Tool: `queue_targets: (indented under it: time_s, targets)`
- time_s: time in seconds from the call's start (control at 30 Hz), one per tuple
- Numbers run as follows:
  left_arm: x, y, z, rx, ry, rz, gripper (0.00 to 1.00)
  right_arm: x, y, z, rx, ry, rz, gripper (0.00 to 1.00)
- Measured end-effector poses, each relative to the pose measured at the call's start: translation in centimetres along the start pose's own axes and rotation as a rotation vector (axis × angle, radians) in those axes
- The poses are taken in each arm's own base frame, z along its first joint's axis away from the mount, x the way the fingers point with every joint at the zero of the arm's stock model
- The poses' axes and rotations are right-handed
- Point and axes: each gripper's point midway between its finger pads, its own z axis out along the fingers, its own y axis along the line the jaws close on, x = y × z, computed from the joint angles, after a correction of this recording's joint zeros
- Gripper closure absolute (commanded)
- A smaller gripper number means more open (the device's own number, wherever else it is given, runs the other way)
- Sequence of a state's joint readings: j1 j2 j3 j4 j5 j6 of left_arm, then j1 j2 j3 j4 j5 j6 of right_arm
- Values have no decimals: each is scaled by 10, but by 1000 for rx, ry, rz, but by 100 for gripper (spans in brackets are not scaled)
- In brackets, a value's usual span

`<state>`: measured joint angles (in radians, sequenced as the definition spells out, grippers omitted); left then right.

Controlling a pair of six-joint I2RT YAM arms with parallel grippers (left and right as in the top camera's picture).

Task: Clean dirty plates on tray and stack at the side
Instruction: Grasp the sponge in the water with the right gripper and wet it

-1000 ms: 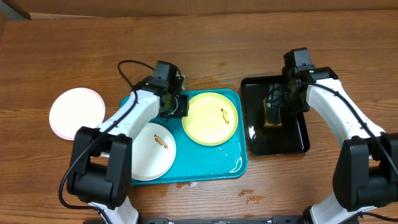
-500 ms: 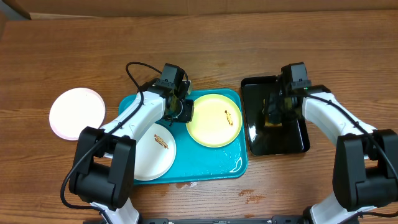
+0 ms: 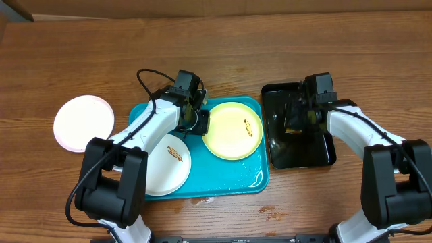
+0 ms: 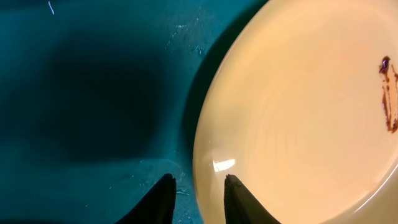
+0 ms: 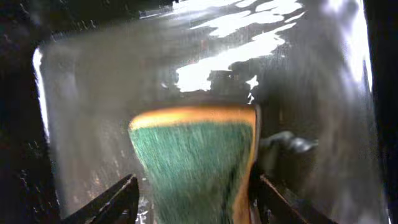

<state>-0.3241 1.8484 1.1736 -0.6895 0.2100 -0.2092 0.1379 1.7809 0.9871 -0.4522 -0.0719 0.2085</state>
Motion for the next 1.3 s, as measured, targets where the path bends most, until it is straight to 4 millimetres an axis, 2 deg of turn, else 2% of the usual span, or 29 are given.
queue_targets:
  time_s: [0.07, 0.1, 0.17, 0.23, 0.27, 0.37, 0.47, 0.63, 0.77, 0.87, 0.93, 1.0, 1.1, 1.17, 1.23, 1.3]
  targets:
    - [1, 0, 0, -1, 4, -1, 70, 11, -1, 0, 0, 44, 5, 42]
    - [1, 0, 0, -1, 4, -1, 70, 15, -1, -1, -1, 62, 7, 55]
    - [2, 0, 0, -1, 6, -1, 70, 22, -1, -3, -1, 99, 19, 67]
    - [1, 0, 0, -1, 6, -1, 70, 29, -2, -4, 1, 129, 34, 71]
    - [1, 0, 0, -1, 5, -1, 70, 30, -2, -4, 2, 134, 38, 67]
    - [1, 0, 0, -1, 3, -1, 70, 28, -2, -4, 4, 124, 39, 43]
    - [1, 0, 0, -1, 2, -1, 67, 21, 0, -3, -2, 98, 33, 31]
    - [0, 3, 0, -15, 0, -1, 66, 6, 3, -3, -15, 38, 30, 31]
    - [0, 4, 0, -24, -2, 0, 66, 3, 4, -3, -17, 28, 28, 35]
    - [-1, 3, 0, -26, -6, 3, 65, -2, 5, -2, -25, 5, 26, 42]
    - [-3, 3, 0, -25, -13, 5, 66, -3, 5, 0, -26, -6, 24, 51]
    - [-4, 2, 0, -22, -21, 7, 66, -1, 4, 2, -21, -3, 27, 55]
    - [-8, 2, 0, -20, -36, 10, 67, -1, 3, 4, -20, -5, 26, 55]
    - [-9, 4, 0, -34, -38, 10, 67, -1, 3, 4, -21, -6, 25, 63]
    - [-9, 6, 1, -44, -39, 9, 74, 0, 3, 4, -19, -3, 25, 79]
    - [-8, 8, 3, -52, -33, 9, 75, 0, 3, 3, -16, 5, 30, 83]
